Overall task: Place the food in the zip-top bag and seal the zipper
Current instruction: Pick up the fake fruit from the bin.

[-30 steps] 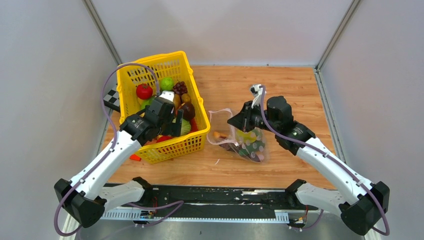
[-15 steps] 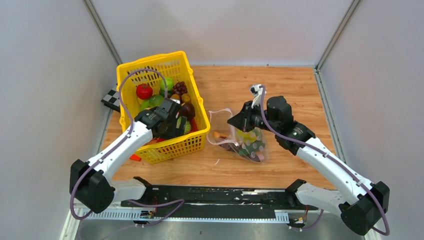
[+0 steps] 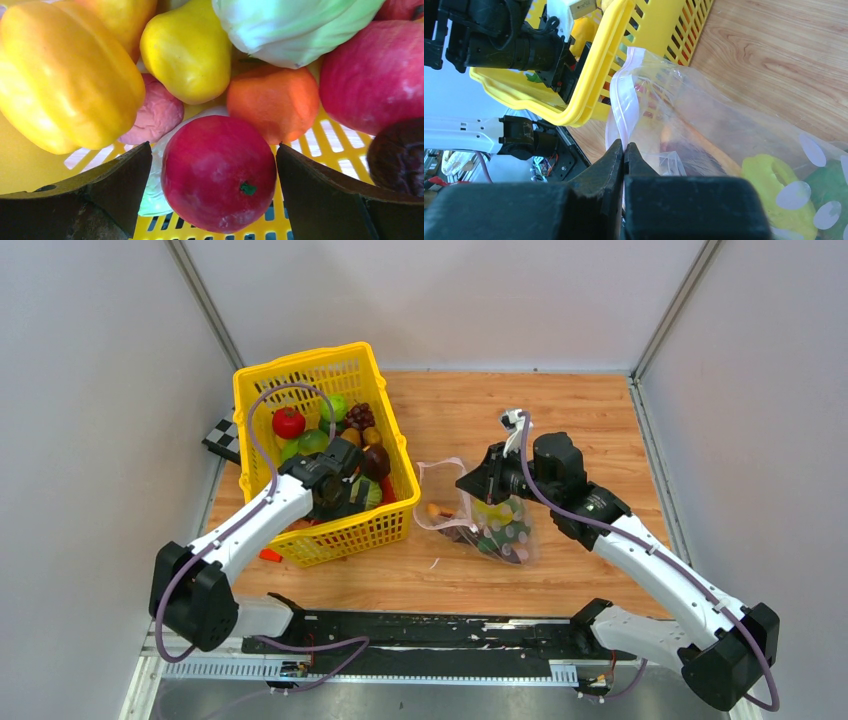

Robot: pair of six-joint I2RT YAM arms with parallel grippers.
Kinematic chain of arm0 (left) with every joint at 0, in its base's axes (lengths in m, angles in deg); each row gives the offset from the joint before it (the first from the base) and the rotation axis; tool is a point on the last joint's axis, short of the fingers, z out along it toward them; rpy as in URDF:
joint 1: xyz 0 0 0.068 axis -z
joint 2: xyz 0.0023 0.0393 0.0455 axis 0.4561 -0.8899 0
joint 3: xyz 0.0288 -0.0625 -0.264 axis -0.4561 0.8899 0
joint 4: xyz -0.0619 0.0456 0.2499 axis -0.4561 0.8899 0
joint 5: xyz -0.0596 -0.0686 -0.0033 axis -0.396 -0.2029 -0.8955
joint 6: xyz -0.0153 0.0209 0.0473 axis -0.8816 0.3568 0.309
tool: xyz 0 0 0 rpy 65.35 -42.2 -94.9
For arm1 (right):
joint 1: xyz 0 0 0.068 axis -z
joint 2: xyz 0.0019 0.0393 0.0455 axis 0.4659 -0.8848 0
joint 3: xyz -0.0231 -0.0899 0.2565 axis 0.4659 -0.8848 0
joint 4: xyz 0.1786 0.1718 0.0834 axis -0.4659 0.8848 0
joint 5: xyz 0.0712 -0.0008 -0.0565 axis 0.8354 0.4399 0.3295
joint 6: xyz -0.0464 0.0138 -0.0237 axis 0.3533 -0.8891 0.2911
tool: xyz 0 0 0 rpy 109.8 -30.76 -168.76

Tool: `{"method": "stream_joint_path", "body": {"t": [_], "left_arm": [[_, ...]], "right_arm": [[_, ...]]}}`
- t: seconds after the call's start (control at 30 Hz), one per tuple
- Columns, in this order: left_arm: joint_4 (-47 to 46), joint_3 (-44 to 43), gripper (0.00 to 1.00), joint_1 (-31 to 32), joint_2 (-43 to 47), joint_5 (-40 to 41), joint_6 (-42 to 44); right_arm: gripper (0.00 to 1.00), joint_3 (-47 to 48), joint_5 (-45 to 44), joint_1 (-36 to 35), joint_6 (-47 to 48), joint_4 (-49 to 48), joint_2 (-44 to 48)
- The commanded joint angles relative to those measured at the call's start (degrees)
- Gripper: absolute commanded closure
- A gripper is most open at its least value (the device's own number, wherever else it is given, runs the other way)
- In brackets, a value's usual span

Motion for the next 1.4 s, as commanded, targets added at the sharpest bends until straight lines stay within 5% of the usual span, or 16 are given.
{"method": "stream_joint_path", "body": {"t": [0.0,0.13,0.43,1.37], "left_arm": [[5.49,-1.91,0.0,0.01,-1.91,2.52,-0.34],[6.08,-2.87,0.04,0.01,-2.28,2.7,0.12],[4.98,-2.86,0.35,0.01,-1.16,1.1,0.86],[-6.85,-5.69,0.5,-0.03,11.15,-3.57,-0.15]], "right_arm": [[1.0,2.29,-0.6,-0.2,0.69,-1.21,0.84],[1.0,2.24,-0.74,-0.19,0.74,-1.13,0.84],[1.0,2.32,-0.92,-0.15,0.71,-1.12,0.73],[1.0,0.79,-9.19,-0.18,-0.07,-0.3,5.23]]}}
